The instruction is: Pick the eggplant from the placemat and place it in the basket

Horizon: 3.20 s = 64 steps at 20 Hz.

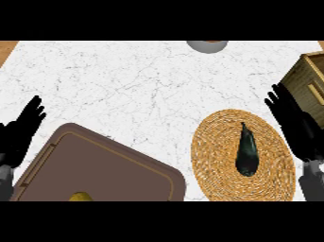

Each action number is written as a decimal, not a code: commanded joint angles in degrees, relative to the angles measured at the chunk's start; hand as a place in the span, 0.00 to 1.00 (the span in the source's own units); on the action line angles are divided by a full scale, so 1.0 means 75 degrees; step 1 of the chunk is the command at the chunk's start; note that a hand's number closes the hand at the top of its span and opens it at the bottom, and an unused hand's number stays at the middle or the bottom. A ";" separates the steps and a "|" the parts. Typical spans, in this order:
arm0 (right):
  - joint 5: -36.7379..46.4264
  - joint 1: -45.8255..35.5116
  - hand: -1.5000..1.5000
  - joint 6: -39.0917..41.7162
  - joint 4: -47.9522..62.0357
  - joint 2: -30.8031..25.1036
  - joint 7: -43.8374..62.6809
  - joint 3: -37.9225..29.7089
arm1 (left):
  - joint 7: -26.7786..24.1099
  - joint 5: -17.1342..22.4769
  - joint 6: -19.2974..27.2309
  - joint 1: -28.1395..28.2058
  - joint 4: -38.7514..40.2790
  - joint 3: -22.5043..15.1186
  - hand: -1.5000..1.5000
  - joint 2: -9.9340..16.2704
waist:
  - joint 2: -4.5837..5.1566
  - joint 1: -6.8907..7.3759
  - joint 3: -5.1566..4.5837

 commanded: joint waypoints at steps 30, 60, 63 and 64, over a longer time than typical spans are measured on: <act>0.2027 -0.5471 0.00 0.3585 0.0479 -0.3873 0.4559 0.1586 | 0.0644 -0.0541 0.0002 0.1342 -0.0092 -0.0703 0.50 -0.1063 | -0.0027 -0.0254 0.0094; 0.1168 -0.4606 0.00 0.5542 0.0559 -0.3532 0.4916 0.1609 | 0.0845 -0.1087 -0.0107 0.1331 -0.0211 -0.0427 0.50 -0.1505 | 0.0041 -0.0238 0.0120; 0.1612 -0.4184 0.00 0.5062 0.0146 -0.3127 0.4983 0.1903 | 0.0409 -0.0964 -0.0475 0.1673 0.0018 -0.0228 0.50 -0.1402 | 0.0040 -0.0231 0.0114; 0.1412 -0.4264 0.00 0.5441 0.0263 -0.3450 0.5061 0.1691 | 0.0595 -0.0991 -0.0371 0.1756 -0.0361 -0.0264 0.50 -0.1430 | 0.0016 -0.0218 0.0116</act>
